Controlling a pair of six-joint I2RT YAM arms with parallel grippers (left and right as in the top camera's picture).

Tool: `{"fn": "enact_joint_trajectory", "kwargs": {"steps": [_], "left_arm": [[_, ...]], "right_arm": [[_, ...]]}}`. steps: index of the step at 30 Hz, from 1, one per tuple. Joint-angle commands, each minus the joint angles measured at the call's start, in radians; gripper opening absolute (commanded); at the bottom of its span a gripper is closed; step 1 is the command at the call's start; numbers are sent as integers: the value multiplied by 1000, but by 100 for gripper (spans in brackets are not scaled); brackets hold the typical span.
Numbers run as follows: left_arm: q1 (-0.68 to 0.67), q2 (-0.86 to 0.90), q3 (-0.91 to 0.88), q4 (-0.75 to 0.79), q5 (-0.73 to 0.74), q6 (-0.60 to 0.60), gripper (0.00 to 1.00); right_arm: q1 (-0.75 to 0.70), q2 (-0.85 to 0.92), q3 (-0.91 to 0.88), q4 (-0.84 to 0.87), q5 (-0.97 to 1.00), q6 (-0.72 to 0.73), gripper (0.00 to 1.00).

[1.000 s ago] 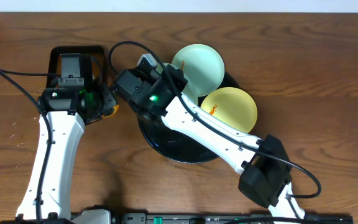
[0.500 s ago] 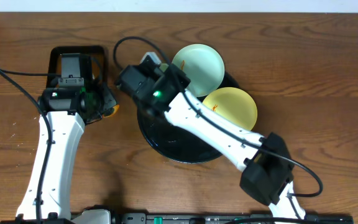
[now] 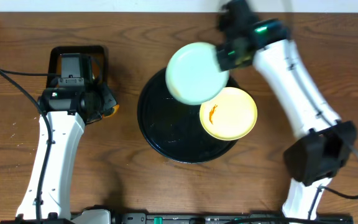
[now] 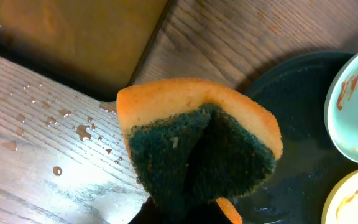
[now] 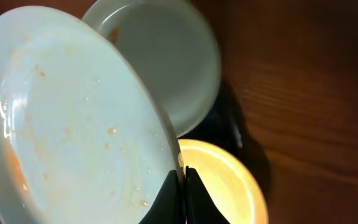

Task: Clean dirty plates on tray and stack at the side
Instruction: 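Lift the scrubbed green plate with the right gripper off the tray, then carry the green plate right and set it on the table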

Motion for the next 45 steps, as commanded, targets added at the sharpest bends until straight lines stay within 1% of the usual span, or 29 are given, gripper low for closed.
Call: {"fn": "enact_joint_trajectory", "kwargs": {"steps": [1,8,13,17,24,25,26,27,28,30,32,37,39,42,43,45], "left_arm": [[4,0,-4,-2,3,-4,8],[4,0,-4,6,2,-4,8],[4,0,-5,6,3,-4,8],[4,0,-5,8,3,-4,8],[4,0,-5,8,3,-4,8],[4,0,-5,8,3,-4,8],[4,0,-5,8,3,-4,8],[4,0,-5,8,3,-4,8],[4,0,-5,9,3,-4,8],[4,0,-5,9,3,-4,8],[4,0,-5,9,3,-4,8],[4,0,-5,9,2,-4,8],[4,0,-5,9,3,-4,8],[4,0,-5,9,2,-4,8],[4,0,-5,9,3,-4,8],[4,0,-5,9,3,-4,8]], "right_arm": [[-125,-11,-18,-4,-235,18,1],[-393,26,-24,2,-230,19,1],[-526,74,-31,18,-116,53,1],[-571,118,-35,18,-81,55,1],[-570,180,-35,10,-59,56,1],[-567,184,-35,6,-59,56,4],[-564,185,-35,-3,-63,58,18],[-561,185,-35,-13,-68,60,34],[-556,185,-35,-22,-80,59,48],[-541,184,-35,-39,-124,38,57],[-518,184,-35,-49,-174,-10,61],[-422,180,-33,-35,-269,-18,63],[-377,180,-33,-15,-299,-20,68],[-278,180,-33,37,-270,-19,77],[-249,180,-33,53,-251,-19,82],[-177,181,-34,90,-159,2,82]]}}
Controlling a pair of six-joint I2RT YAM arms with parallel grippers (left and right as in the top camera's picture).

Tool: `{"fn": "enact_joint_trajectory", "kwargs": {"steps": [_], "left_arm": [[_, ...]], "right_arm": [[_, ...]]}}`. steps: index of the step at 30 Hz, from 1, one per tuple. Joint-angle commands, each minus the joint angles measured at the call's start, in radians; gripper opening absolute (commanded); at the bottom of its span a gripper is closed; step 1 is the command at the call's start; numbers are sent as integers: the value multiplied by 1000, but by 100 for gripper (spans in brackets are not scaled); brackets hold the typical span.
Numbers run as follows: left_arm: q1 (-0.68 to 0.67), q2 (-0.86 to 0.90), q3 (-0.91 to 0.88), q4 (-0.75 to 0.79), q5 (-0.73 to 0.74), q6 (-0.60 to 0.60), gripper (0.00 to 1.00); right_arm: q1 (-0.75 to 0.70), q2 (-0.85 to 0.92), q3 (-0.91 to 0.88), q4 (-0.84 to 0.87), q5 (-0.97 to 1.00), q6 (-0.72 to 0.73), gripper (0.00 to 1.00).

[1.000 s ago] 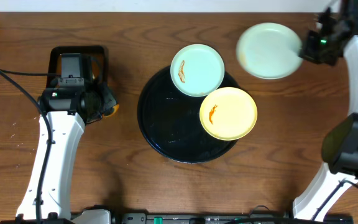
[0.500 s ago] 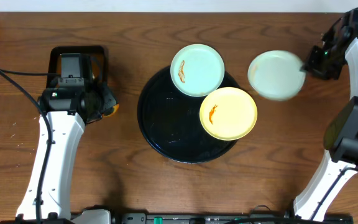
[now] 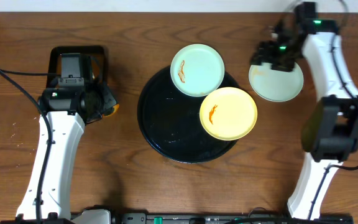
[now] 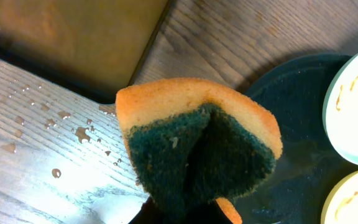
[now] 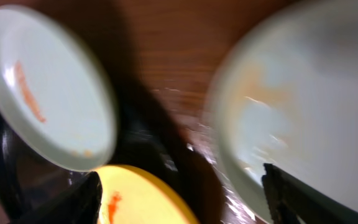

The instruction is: Clean dirty plates on tray and stack at the side

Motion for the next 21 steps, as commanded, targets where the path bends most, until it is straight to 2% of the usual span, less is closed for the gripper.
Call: {"fn": "enact_joint_trajectory", "kwargs": {"steps": [1,5,11,16,18,21], "left_arm": [[4,0,-4,1,3,-4,8],[4,0,-4,0,3,-4,8],[4,0,-4,-2,2,-4,8],[4,0,-4,-3,2,0,8],[4,0,-4,-3,2,0,8],[4,0,-4,-3,2,0,8]], "right_arm": [[113,3,1,31,124,32,82],[224,29,0,72,348,137,78],[305,104,0,106,394,233,73],[320,127,0,106,337,241,69],[324,129,0,106,330,242,63],[333,134,0,103,320,242,47]]}}
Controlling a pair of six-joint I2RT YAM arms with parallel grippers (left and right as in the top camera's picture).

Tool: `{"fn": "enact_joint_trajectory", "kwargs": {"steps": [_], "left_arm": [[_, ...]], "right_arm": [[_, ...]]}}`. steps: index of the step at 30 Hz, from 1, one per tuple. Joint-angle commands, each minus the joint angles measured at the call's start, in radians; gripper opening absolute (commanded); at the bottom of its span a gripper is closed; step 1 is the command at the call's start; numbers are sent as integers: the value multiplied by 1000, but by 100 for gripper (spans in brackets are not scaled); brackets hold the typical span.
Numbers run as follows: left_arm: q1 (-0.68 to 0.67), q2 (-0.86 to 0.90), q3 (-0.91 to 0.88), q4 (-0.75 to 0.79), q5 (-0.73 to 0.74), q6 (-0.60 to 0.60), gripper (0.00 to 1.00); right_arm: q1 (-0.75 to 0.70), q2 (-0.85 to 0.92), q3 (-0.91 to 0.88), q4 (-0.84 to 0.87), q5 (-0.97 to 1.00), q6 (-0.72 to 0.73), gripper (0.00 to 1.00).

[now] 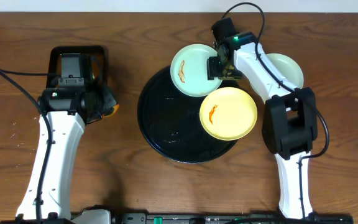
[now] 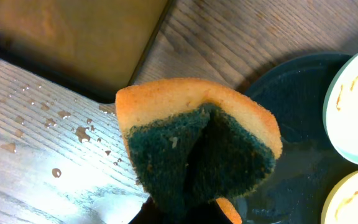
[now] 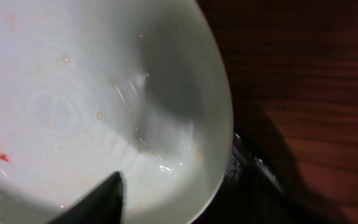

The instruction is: Clean dirty plates on tray and stack at the side

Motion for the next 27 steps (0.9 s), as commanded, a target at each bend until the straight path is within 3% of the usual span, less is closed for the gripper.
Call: {"fn": "enact_joint_trajectory", "kwargs": {"steps": [1,9,27], "left_arm": [[4,0,-4,-1,2,-1,8],[4,0,-4,-1,2,-1,8],[4,0,-4,13,-26,4,8]], "right_arm": [[21,8,1,-3,-10,22,43],[65,39,1,0,-82,21,17],[257,39,-43,-75,-104,59,18]]}}
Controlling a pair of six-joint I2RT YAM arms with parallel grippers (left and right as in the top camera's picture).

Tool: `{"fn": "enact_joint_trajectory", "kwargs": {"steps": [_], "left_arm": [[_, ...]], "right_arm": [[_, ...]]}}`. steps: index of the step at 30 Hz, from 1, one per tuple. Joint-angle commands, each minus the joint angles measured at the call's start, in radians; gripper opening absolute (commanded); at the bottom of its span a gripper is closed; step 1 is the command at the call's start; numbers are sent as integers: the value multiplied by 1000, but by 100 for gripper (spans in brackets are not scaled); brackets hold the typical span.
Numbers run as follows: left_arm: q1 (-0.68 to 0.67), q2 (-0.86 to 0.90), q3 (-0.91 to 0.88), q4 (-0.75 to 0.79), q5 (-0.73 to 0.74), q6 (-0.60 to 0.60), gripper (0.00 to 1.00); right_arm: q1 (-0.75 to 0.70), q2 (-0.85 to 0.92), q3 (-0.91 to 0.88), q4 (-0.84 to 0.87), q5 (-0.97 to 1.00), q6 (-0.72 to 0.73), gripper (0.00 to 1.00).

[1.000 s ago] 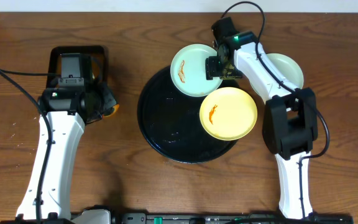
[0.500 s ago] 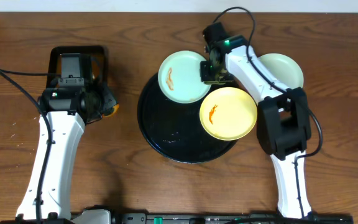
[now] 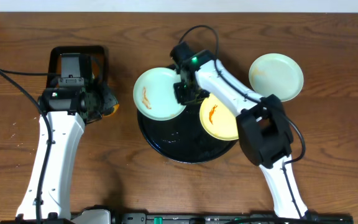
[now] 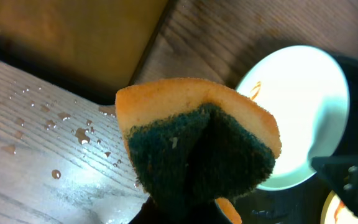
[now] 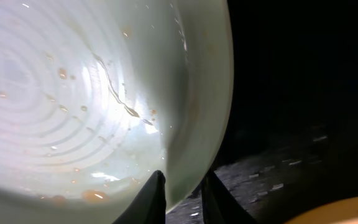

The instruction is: Clean dirty plates on tray and stack at the side

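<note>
My right gripper (image 3: pixel 184 93) is shut on the rim of a pale green plate (image 3: pixel 159 94) with an orange smear, holding it over the left edge of the black tray (image 3: pixel 179 146). The right wrist view has that rim pinched between my fingers (image 5: pixel 156 194), with the wet plate (image 5: pixel 73 93) filling the left. A yellow plate (image 3: pixel 219 119) with an orange smear lies on the tray. Another pale green plate (image 3: pixel 276 76) rests on the table at the right. Left of the tray, my left gripper (image 3: pixel 104 104) is shut on an orange and green sponge (image 4: pixel 197 149).
A black bin (image 3: pixel 76 62) stands at the back left behind my left arm; its brown inside (image 4: pixel 73 37) shows in the left wrist view. Water drops (image 4: pixel 73 134) lie on the wood below the sponge.
My right gripper was at the smeared green plate's rim at the back of the tray. Now it is shut on that rim and the plate is at the tray's left edge, nearer the sponge.
First my right gripper held a pale green plate above the tray. Then that plate lay on the table at the right with the gripper beside it. Then the gripper was at a second green plate, which it now holds. My left gripper held the sponge throughout.
</note>
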Motion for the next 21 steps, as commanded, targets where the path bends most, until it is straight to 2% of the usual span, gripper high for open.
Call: {"fn": "enact_joint_trajectory", "kwargs": {"steps": [1,4,5,8,12,13,16,21], "left_arm": [[4,0,-4,9,-27,7,8],[4,0,-4,12,-27,7,8],[4,0,-4,12,-27,7,8],[4,0,-4,11,-27,7,8],[4,0,-4,14,-27,7,8],[4,0,-4,16,-27,7,8],[4,0,-4,24,-27,7,8],[4,0,-4,55,-34,26,8]], "right_arm": [[15,8,-31,9,24,44,17],[16,8,-45,17,67,90,6],[13,8,-45,18,69,96,5],[3,5,-40,18,63,111,9],[-16,5,-27,22,1,63,27],[-19,5,-27,20,-14,61,27],[-24,5,-28,-3,-5,61,20],[-17,5,-28,-33,85,61,1]]}}
